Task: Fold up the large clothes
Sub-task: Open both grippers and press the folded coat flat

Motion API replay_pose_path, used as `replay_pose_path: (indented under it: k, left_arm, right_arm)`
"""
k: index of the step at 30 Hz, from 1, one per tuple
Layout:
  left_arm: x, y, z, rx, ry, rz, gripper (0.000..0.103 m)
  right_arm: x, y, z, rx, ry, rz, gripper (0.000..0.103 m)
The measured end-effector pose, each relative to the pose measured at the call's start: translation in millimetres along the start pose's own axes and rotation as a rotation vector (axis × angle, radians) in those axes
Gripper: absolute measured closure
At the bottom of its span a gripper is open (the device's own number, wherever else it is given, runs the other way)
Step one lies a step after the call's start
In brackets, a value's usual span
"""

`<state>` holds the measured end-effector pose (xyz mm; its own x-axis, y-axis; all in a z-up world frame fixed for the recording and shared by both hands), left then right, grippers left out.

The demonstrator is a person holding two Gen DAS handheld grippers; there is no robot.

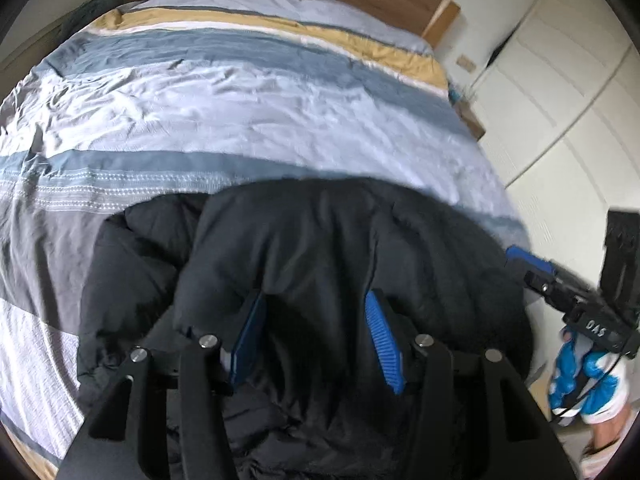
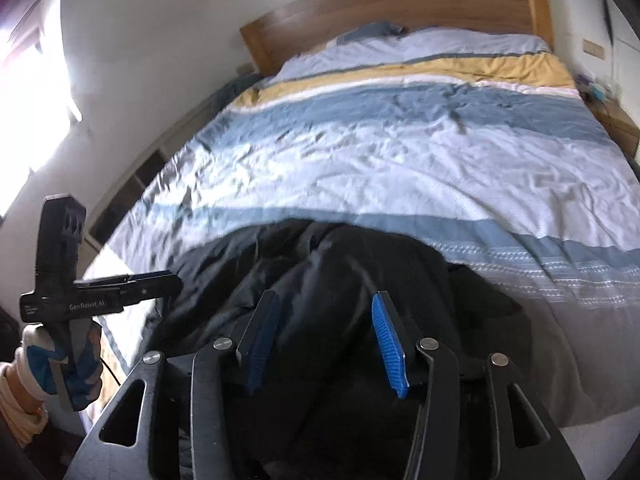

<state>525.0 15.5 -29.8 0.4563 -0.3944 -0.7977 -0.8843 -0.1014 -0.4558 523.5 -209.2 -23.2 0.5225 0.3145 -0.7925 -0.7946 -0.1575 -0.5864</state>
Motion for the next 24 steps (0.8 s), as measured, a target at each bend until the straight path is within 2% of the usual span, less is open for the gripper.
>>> replay_pose_path:
  k: [4,10,14,18,24]
  left_arm:
    - [28,23,15,0.007,-0.043,0.04,0.053]
    - [50,56,32,0.034,-0.054,0.034,0.053]
    - [58,68,32,0.066,-0.087,0.048,0.053]
    - [39,65,20,0.087,-0.103,0.05,0.053]
    - [-9,66,-8,0.099,-0.032,-0.033,0.053]
  right_arm:
    - [21,28,-8,-0.025,0.034,0.051,0.055]
    - [45,72,-27,-0.063,0.068,0.084,0.054]
    - [48,81,-28,-0.074,0.081,0.094,0.054]
    - [32,73,-20,-0.104,0.095,0.116,0.054]
    - [-14,59,-3,-0.13,0.066,0.057,0.054]
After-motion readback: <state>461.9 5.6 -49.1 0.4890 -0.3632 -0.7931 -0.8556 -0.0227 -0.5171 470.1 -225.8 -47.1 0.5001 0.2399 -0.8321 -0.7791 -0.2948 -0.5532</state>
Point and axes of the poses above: each gripper's, at about its wrist camera, not at the fingertips, and x roughly the way its jaws point, z to its left, y to its underside, the point moved 1 cm from there along x, roughly the way its jaws point, and after that the axes turned 6 degrees about y, right-handed, at the moved point
